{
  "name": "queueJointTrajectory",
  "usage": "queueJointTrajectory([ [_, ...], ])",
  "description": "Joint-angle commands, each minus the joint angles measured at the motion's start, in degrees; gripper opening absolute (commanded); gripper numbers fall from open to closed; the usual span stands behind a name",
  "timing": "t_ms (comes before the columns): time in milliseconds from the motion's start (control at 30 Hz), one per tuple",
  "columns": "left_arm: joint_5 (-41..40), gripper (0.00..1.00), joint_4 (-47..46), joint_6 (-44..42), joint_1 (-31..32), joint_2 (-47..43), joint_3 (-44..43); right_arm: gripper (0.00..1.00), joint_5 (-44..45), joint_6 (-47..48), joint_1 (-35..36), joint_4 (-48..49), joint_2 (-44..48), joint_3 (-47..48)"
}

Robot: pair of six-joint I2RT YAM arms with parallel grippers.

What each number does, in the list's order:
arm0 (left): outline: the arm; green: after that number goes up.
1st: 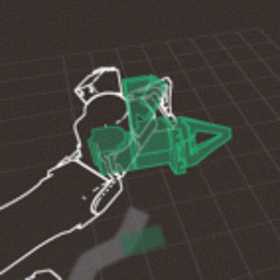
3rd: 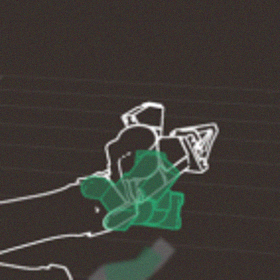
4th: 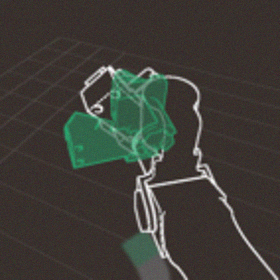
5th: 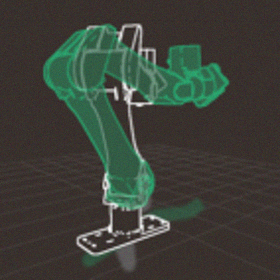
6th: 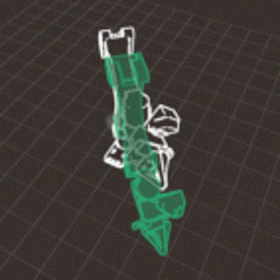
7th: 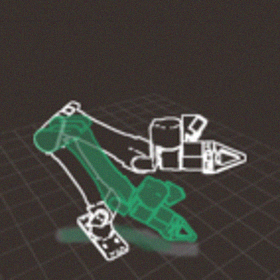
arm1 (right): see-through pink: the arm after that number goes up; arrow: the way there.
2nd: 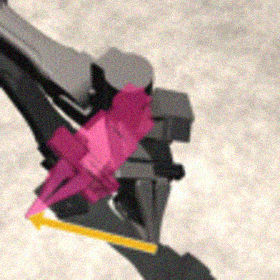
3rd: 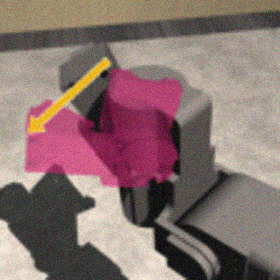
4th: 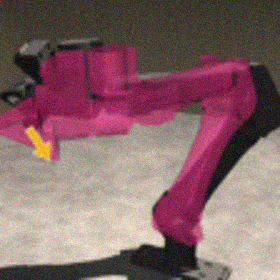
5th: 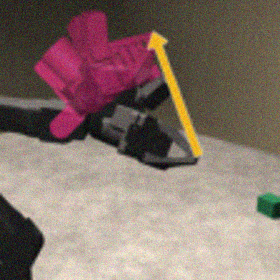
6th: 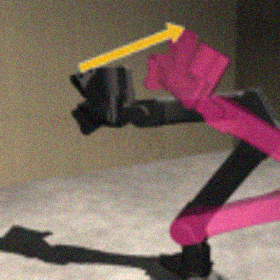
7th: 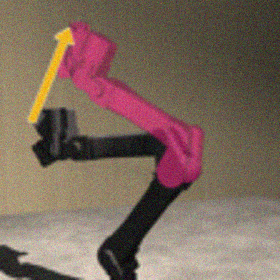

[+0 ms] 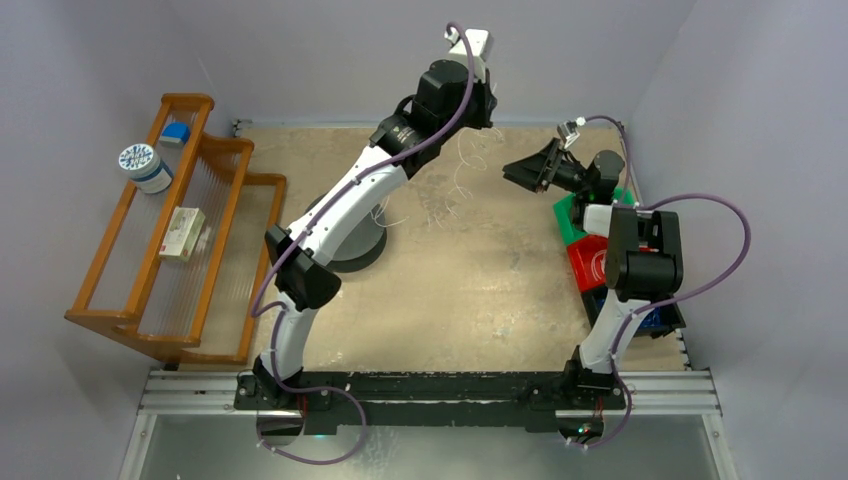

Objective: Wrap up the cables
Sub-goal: Adjust the cable at the center of the board.

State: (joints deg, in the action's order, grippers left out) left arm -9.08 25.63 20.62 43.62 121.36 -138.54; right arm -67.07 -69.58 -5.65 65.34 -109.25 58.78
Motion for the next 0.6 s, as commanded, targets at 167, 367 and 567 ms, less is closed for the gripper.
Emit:
queueJointTrajectory([
  [167,2.24,0.0,-0.49,1.08,-0.01,-2.82,-3.6,0.72,0.84,-2.37,-0.14,5.07,-0.05,0.65],
  [367,3.04,0.0,-0.21,1.24,-0.02,-2.8,-3.67,0.72,0.8,-5.45,-1.11,8.87,-0.8,0.05],
  [567,4.31,0.0,-0.21,1.44,0.11,-2.46,-3.58,0.72,0.03,-13.75,-2.17,19.65,-2.88,-0.41],
])
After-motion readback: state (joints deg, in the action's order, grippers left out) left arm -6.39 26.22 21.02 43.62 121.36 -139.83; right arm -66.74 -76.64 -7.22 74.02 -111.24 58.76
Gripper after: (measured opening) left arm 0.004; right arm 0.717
